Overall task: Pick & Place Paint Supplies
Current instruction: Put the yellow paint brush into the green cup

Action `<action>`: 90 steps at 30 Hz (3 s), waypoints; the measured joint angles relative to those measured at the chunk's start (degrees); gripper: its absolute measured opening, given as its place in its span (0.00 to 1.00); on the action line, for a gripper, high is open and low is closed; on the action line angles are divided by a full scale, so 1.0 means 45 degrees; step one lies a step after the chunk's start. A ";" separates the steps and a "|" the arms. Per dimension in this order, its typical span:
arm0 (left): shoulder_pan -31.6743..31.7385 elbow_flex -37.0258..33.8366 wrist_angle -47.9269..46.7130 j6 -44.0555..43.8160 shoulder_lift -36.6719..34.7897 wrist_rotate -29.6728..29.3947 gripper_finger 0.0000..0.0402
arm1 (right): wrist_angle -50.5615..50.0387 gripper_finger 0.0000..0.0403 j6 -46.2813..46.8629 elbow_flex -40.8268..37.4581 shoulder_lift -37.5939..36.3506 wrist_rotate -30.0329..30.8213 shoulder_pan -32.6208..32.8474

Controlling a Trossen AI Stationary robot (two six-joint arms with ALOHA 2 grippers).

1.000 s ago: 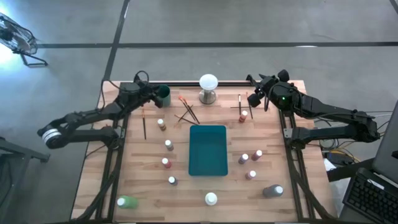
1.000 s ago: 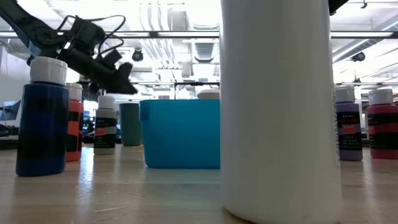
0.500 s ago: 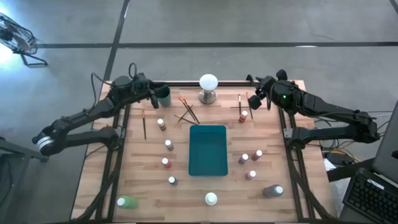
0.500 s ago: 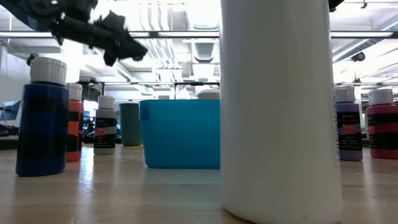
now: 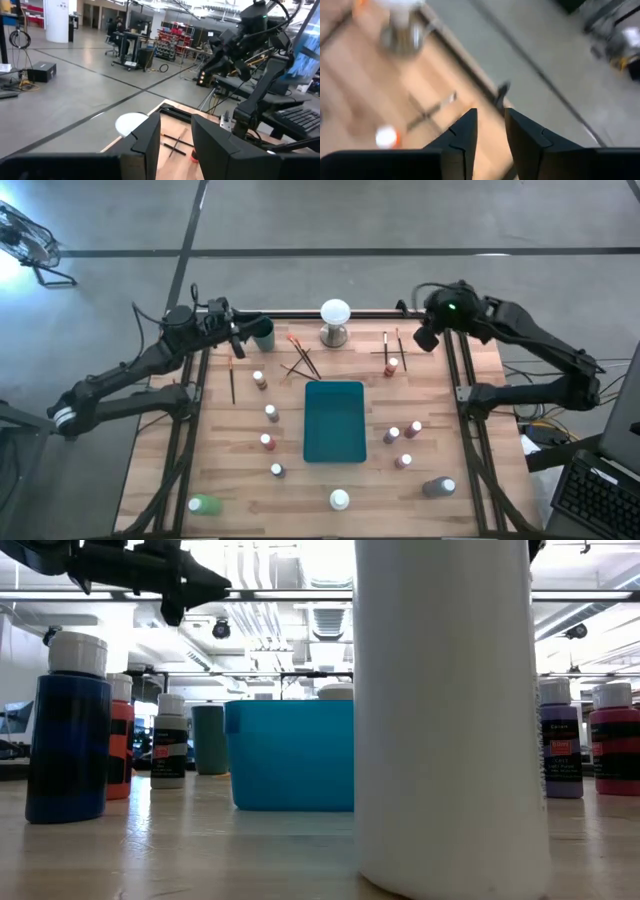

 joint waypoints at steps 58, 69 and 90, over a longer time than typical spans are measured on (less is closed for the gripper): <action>0.0005 -0.0067 -0.1867 0.1222 0.0407 0.0461 0.29 | 0.2198 0.46 -0.7193 -0.3642 0.5639 -0.3192 -0.3178; 0.0005 -0.0067 -0.1871 0.1217 0.0407 0.0466 0.29 | 0.2700 0.44 -0.6565 -0.3764 0.6840 -0.3374 -0.3168; 0.0005 -0.0067 -0.2406 0.1450 0.0407 0.0466 0.29 | 0.3314 0.44 -0.6065 -0.3349 0.8154 -0.3054 -0.3761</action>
